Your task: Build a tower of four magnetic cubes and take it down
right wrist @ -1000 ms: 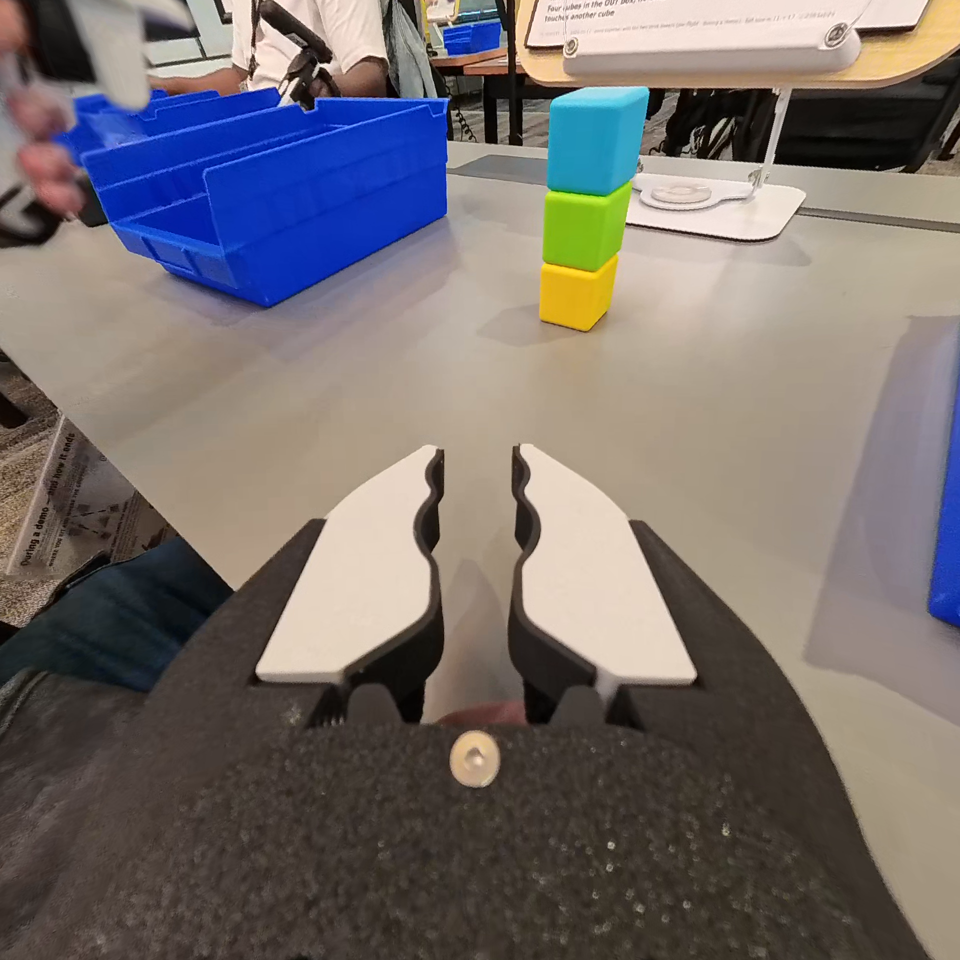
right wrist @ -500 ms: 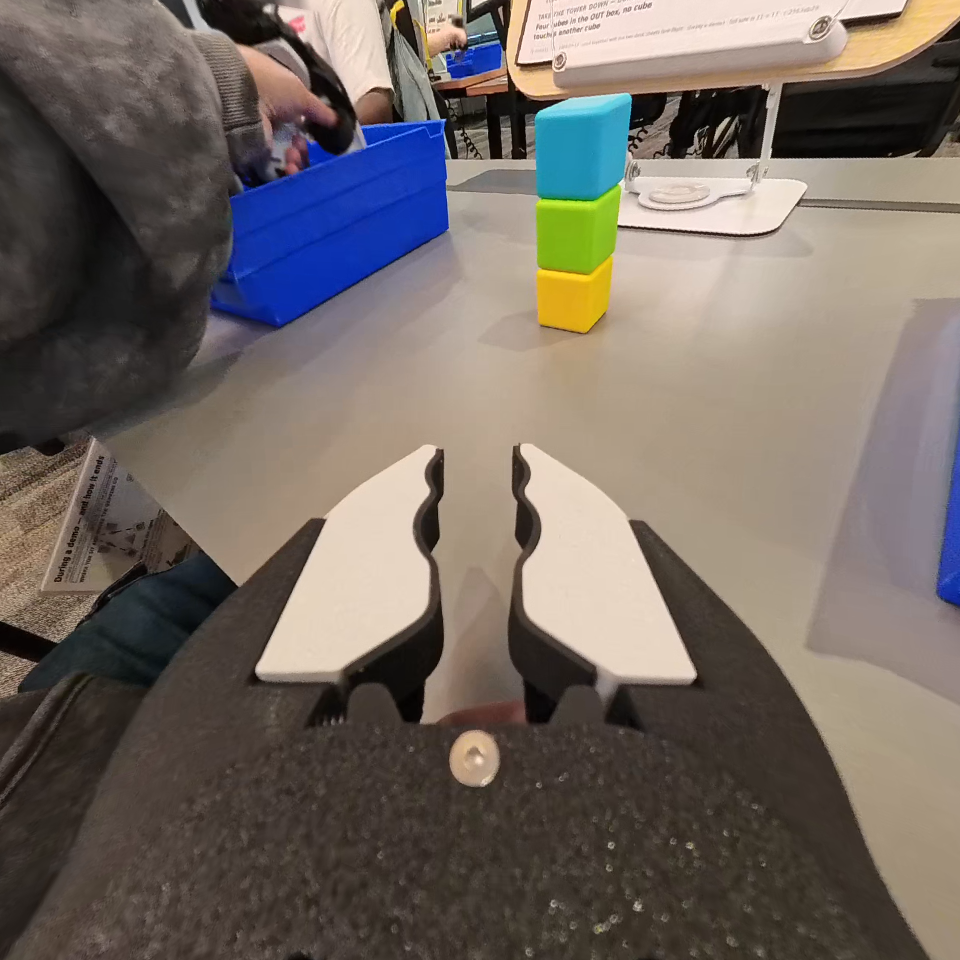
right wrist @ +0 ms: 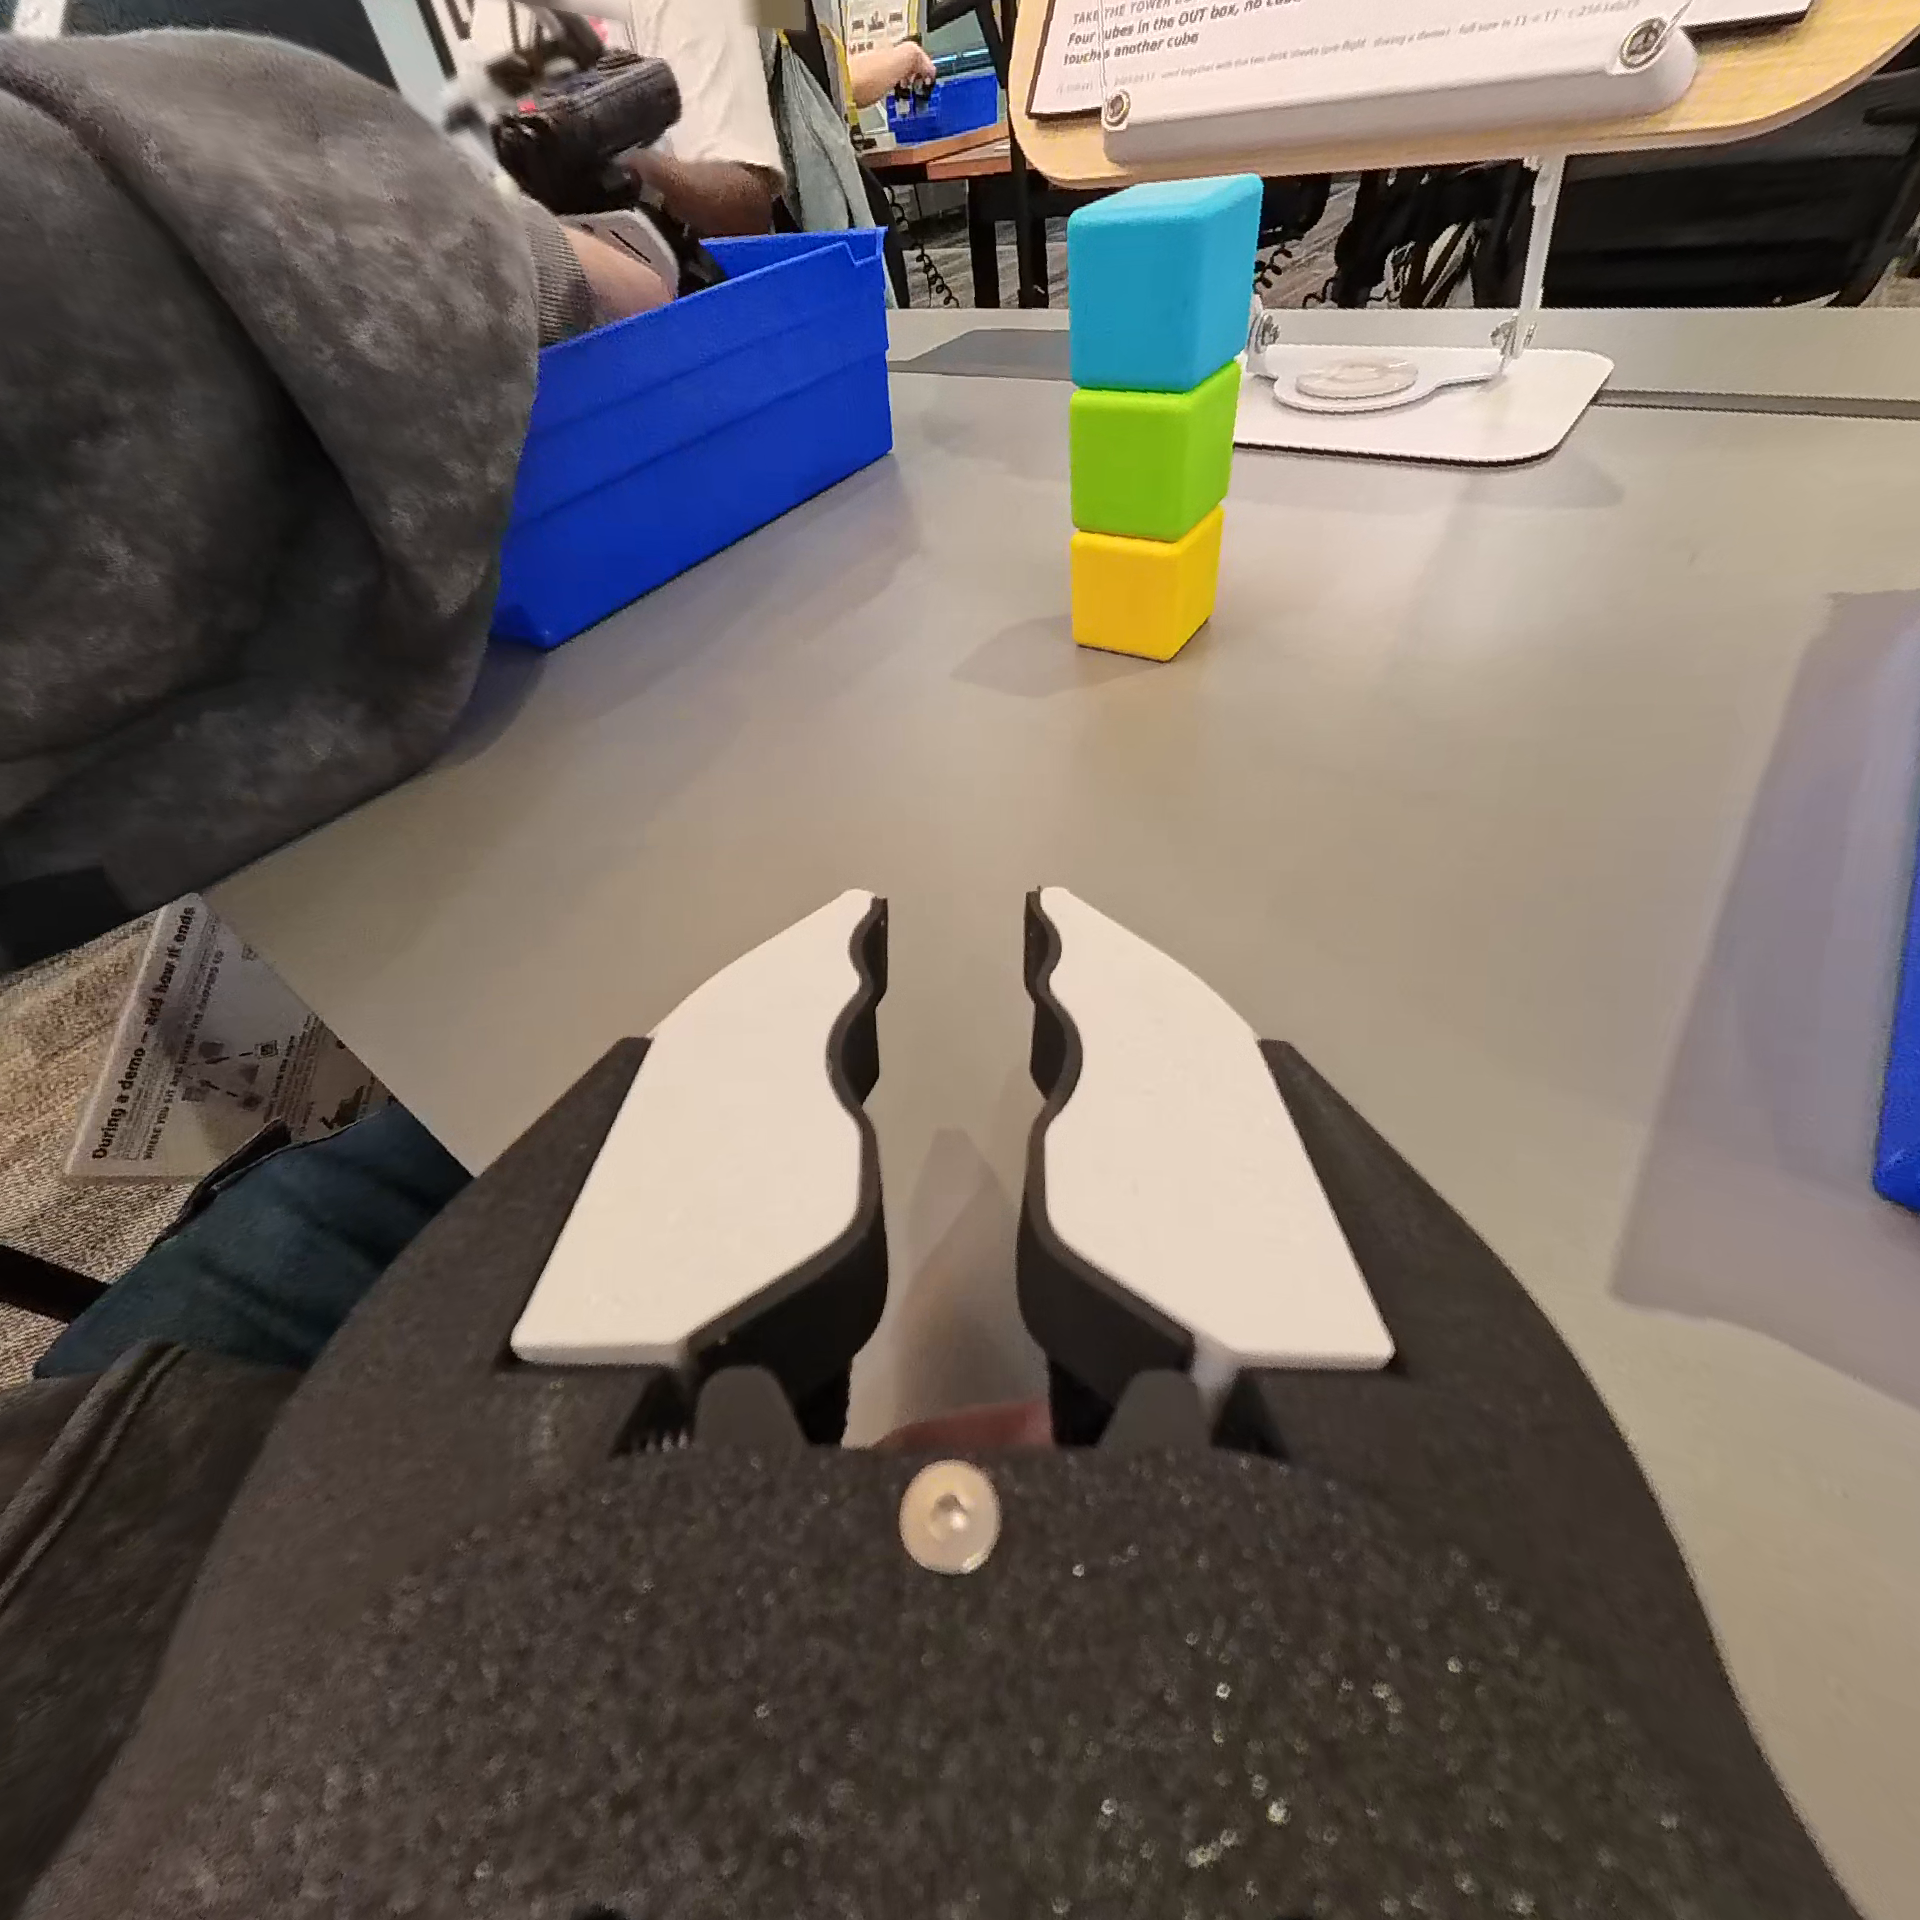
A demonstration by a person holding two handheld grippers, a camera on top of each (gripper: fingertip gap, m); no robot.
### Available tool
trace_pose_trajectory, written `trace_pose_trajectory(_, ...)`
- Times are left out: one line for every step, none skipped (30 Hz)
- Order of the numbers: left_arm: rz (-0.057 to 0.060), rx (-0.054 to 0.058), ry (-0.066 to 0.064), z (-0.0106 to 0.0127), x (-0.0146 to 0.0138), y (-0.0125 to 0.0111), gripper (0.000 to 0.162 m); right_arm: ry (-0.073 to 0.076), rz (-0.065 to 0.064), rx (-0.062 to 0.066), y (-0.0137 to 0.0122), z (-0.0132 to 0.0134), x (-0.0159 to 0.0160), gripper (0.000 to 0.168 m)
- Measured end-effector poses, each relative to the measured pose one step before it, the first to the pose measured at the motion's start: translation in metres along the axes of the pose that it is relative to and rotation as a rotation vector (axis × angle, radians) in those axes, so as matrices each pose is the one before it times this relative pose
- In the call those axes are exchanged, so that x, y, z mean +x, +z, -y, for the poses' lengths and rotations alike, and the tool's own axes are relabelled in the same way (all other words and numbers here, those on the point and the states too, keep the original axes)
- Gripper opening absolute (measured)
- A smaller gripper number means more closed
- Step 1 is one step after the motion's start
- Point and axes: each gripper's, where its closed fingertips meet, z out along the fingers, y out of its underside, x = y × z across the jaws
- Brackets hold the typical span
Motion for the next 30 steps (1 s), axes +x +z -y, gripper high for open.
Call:
trace_pose_trajectory(-0.0174, -0.0038, 0.0267, -0.00113, 0.00144, -0.00114, 0.057, -0.0002, -0.0004, 0.0005, -0.00007, 0.00014, 0.0, 0.025)
trace_pose_trajectory(-0.0216, 0.0024, 0.0251, 0.00007, 0.00121, -0.00294, 0.057, -0.0001, 0.0, 0.0008, -0.00016, 0.00005, 0.00001, 0.025)
trace_pose_trajectory(-0.0238, 0.0182, 0.0196, 0.00245, 0.00064, -0.00538, 0.056, 0.0001, 0.0009, 0.0005, -0.00014, 0.0, -0.00021, 0.025)
trace_pose_trajectory(-0.0355, 0.0305, 0.0193, 0.0048, 0.00166, -0.00801, 0.056, 0.0001, 0.0001, 0.0008, -0.00016, 0.00004, -0.00002, 0.025)
trace_pose_trajectory(-0.0275, 0.0336, 0.0192, 0.0057, 0.00027, -0.01013, 0.056, -0.0002, -0.0004, 0.0009, -0.00015, 0.00006, 0.00006, 0.025)
trace_pose_trajectory(-0.0315, 0.0337, 0.0275, 0.00641, 0.00111, -0.01195, 0.056, -0.0007, 0.0, 0.0012, -0.0002, 0.00016, -0.0001, 0.025)
trace_pose_trajectory(-0.0476, 0.0322, 0.0381, 0.00688, 0.00438, -0.01367, 0.056, -0.0011, -0.0004, 0.0008, -0.00002, 0.00005, -0.00014, 0.025)
trace_pose_trajectory(-0.0447, 0.0225, 0.042, 0.00587, 0.00526, -0.01471, 0.056, -0.002, -0.0007, -0.0012, 0.0001, -0.00015, -0.00012, 0.025)
trace_pose_trajectory(-0.0552, 0.0182, 0.051, 0.00614, 0.00802, -0.0156, 0.056, -0.0023, -0.0007, -0.0017, 0.0002, -0.00019, -0.00015, 0.025)
trace_pose_trajectory(-0.0633, 0.0351, 0.0625, 0.00897, 0.0114, -0.01664, 0.056, -0.0022, -0.0007, -0.0009, 0.00013, -0.00011, -0.0001, 0.025)
trace_pose_trajectory(-0.0563, 0.0432, 0.0681, 0.01059, 0.01272, -0.01648, 0.056, -0.0014, -0.0014, -0.0002, 0.0001, 0.00008, 0.00001, 0.025)
trace_pose_trajectory(-0.0573, 0.0269, 0.0697, 0.00947, 0.0144, -0.01502, 0.056, -0.0006, -0.0002, -0.0007, 0.00021, -0.00004, -0.00002, 0.025)
trace_pose_trajectory(-0.0602, 0.0157, 0.0736, 0.00904, 0.01656, -0.01299, 0.056, 0.0005, -0.0004, -0.0012, 0.00021, -0.00007, 0.00007, 0.025)
trace_pose_trajectory(-0.0591, 0.017, 0.0774, 0.00971, 0.01796, -0.0109, 0.056, 0.0008, 0.0, -0.001, 0.00018, -0.00005, 0.00007, 0.025)
trace_pose_trajectory(-0.0604, 0.015, 0.0762, 0.01032, 0.01914, -0.00828, 0.056, 0.0001, 0.0002, -0.0018, 0.0003, -0.00012, -0.00003, 0.025)
trace_pose_trajectory(-0.0665, 0.0087, 0.0781, 0.01018, 0.02064, -0.00564, 0.056, -0.0003, -0.0004, -0.0016, 0.00036, -0.00009, -0.00001, 0.025)
trace_pose_trajectory(-0.0609, 0.0081, 0.0775, 0.01087, 0.01997, -0.00272, 0.056, -0.0007, -0.0001, -0.0014, 0.00017, -0.00012, -0.00003, 0.025)
trace_pose_trajectory(-0.0502, 0.0089, 0.0668, 0.0116, 0.01766, -0.00015, 0.056, -0.0013, -0.0005, -0.0012, 0.00018, -0.00013, -0.00015, 0.025)
trace_pose_trajectory(-0.0512, 0.0003, 0.0573, 0.01105, 0.01682, 0.00233, 0.056, -0.0015, -0.0005, -0.0003, 0.00007, -0.00004, -0.00001, 0.025)
trace_pose_trajectory(-0.0511, -0.0035, 0.0528, 0.01094, 0.01608, 0.0045, 0.056, -0.0008, -0.0003, -0.0001, 0.0, -0.00003, -0.00013, 0.025)
trace_pose_trajectory(-0.0485, 0.001, 0.0515, 0.01139, 0.01497, 0.00617, 0.056, -0.0002, -0.0002, 0.0008, -0.00008, 0.00007, 0.00008, 0.025)
trace_pose_trajectory(-0.0444, -0.0009, 0.0509, 0.01098, 0.01333, 0.00791, 0.056, 0.0005, 0.0, 0.0007, -0.00008, 0.00007, 0.00001, 0.025)
trace_pose_trajectory(-0.0358, 0.0022, 0.0476, 0.01143, 0.01089, 0.0092, 0.056, 0.0011, 0.0004, 0.0007, -0.00018, 0.00006, 0.00009, 0.025)
trace_pose_trajectory(-0.0368, 0.0078, 0.0454, 0.01131, 0.00968, 0.01059, 0.056, 0.0014, 0.0006, 0.0007, -0.00009, 0.00009, 0.00008, 0.025)
trace_pose_trajectory(-0.0446, 0.0057, 0.0455, 0.00974, 0.00951, 0.01182, 0.056, 0.0013, 0.0005, 0.0007, -0.00009, 0.00009, 0.0001, 0.024)
trace_pose_trajectory(-0.0425, 0.0023, 0.0434, 0.00786, 0.00738, 0.01314, 0.056, 0.0011, 0.0003, 0.0009, -0.00003, 0.00012, 0.00006, 0.024)
trace_pose_trajectory(-0.0401, -0.0027, 0.0399, 0.00501, 0.00511, 0.01423, 0.056, 0.0006, 0.0004, 0.0001, -0.00001, -0.00008, 0.0, 0.024)
trace_pose_trajectory(-0.0384, -0.0079, 0.0334, 0.00217, 0.00296, 0.01486, 0.056, 0.0002, 0.0004, -0.0003, -0.00007, -0.00004, 0.00002, 0.024)
trace_pose_trajectory(-0.0381, -0.0092, 0.0211, -0.00008, 0.00131, 0.01507, 0.056, 0.0005, -0.0005, 0.0006, -0.00005, 0.00008, 0.0002, 0.024)
trace_pose_trajectory(-0.0437, -0.017, 0.0076, -0.00279, 0.00106, 0.01459, 0.056, 0.0005, -0.0003, 0.0005, -0.00001, 0.00006, 0.00009, 0.024)
